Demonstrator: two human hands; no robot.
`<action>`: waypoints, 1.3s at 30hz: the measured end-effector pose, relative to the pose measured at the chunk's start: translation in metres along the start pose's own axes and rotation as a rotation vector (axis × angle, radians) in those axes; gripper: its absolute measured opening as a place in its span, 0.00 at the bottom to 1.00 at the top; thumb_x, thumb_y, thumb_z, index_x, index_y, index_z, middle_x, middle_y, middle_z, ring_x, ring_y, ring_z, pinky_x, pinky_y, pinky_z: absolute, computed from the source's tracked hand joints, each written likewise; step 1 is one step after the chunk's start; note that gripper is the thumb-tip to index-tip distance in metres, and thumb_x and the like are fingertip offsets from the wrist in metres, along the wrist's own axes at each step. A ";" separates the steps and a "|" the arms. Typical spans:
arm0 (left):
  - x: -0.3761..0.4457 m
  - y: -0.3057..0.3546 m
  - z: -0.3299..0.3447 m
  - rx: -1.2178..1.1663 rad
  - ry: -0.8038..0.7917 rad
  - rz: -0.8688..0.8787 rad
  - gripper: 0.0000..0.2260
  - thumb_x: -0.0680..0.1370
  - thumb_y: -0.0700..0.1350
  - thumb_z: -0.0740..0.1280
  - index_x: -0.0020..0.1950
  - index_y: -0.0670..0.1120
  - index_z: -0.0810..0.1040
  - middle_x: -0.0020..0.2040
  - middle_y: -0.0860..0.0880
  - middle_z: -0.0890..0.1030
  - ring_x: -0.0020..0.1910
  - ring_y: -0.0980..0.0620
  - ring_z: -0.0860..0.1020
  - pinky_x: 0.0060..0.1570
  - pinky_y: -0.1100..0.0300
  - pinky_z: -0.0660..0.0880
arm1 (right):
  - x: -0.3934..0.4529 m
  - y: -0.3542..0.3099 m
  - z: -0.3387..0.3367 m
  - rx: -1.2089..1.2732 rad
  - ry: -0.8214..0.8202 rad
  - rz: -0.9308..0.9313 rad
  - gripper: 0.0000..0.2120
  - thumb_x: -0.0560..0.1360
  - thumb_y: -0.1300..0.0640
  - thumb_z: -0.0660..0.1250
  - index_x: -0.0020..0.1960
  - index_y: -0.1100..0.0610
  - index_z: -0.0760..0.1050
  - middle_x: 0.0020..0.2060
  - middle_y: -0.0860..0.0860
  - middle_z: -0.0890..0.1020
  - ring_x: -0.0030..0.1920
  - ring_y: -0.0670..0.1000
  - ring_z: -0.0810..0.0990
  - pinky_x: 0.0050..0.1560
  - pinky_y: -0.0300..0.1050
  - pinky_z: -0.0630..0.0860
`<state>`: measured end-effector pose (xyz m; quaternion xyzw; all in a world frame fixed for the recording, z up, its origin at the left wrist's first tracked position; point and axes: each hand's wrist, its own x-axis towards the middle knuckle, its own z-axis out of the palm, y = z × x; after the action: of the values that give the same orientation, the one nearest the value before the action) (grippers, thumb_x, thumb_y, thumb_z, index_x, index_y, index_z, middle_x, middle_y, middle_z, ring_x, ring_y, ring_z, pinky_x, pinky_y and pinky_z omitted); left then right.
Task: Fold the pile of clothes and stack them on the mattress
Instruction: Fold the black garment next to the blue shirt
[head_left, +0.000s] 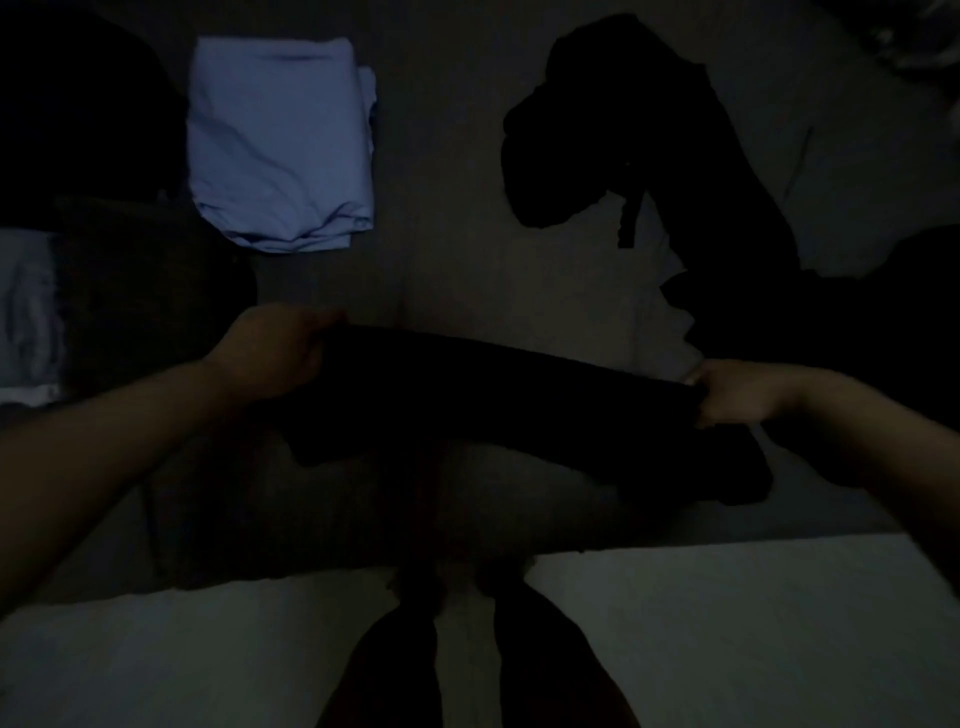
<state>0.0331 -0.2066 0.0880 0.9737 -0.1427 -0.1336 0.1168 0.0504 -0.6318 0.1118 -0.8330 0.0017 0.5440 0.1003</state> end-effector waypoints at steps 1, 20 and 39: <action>-0.002 0.001 -0.014 0.017 -0.102 0.020 0.24 0.70 0.48 0.57 0.59 0.38 0.79 0.48 0.32 0.81 0.45 0.33 0.81 0.48 0.46 0.76 | -0.009 0.001 -0.008 0.022 -0.042 0.017 0.12 0.72 0.67 0.65 0.35 0.53 0.74 0.30 0.47 0.76 0.30 0.44 0.74 0.26 0.30 0.67; 0.012 0.046 0.218 0.058 -0.196 -0.209 0.27 0.78 0.56 0.50 0.77 0.51 0.55 0.77 0.42 0.54 0.76 0.42 0.53 0.71 0.39 0.48 | 0.161 0.014 0.097 0.618 0.785 0.435 0.46 0.66 0.34 0.69 0.72 0.61 0.61 0.69 0.63 0.66 0.70 0.62 0.63 0.70 0.49 0.60; 0.036 0.175 0.207 -1.098 -0.142 -0.289 0.23 0.81 0.49 0.48 0.75 0.50 0.47 0.75 0.53 0.52 0.75 0.56 0.51 0.73 0.64 0.46 | 0.118 -0.091 0.079 1.038 0.573 -0.261 0.22 0.77 0.63 0.64 0.70 0.56 0.67 0.62 0.48 0.75 0.63 0.44 0.72 0.63 0.33 0.68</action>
<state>-0.0377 -0.4198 -0.0680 0.7686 0.0747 -0.2678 0.5761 0.0366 -0.5167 -0.0106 -0.7819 0.1915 0.2093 0.5550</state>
